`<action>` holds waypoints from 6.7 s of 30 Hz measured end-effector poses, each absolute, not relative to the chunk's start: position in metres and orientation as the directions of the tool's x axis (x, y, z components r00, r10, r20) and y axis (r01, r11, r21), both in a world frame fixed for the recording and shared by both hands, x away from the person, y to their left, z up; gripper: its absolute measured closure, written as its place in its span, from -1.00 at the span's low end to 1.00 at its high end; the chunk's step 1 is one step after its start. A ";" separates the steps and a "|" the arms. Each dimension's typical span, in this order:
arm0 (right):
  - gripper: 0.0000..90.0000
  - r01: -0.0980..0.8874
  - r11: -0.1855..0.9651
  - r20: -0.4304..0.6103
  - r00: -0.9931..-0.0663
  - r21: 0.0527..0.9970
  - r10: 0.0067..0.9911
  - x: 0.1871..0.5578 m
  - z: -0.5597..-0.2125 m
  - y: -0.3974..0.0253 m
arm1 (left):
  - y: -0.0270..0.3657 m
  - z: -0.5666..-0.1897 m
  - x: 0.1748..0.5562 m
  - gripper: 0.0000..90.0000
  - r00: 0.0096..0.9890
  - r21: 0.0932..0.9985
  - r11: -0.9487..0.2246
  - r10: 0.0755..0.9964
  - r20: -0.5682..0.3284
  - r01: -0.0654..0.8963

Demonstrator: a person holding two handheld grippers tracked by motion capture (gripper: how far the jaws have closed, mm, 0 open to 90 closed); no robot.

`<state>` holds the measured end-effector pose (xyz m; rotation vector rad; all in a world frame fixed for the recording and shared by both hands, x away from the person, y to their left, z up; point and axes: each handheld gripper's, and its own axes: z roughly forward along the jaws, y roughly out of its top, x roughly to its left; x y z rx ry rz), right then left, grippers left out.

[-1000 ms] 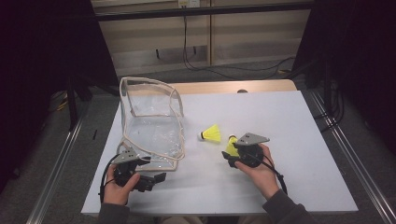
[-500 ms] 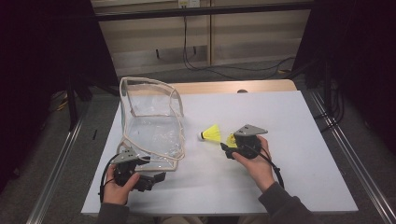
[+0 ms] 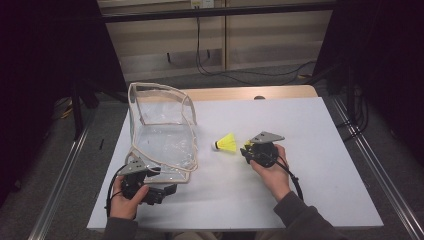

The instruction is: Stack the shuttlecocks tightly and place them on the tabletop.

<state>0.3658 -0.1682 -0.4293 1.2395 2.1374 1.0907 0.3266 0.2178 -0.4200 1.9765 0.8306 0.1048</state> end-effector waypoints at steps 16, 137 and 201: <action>1.00 0.513 0.284 0.014 -0.501 0.810 0.865 0.368 -0.424 -0.180 | 0.217 -0.419 0.326 -0.91 0.765 0.805 -0.308 0.591 -0.255 0.507; 0.82 0.577 0.297 0.092 -0.548 0.761 0.831 0.396 -0.424 -0.172 | 0.216 -0.418 0.326 -0.91 0.770 0.811 -0.306 0.586 -0.252 0.498; 1.00 0.558 0.298 0.166 -0.634 0.774 0.756 0.397 -0.430 -0.164 | 0.215 -0.418 0.326 -0.91 0.773 0.811 -0.309 0.582 -0.252 0.497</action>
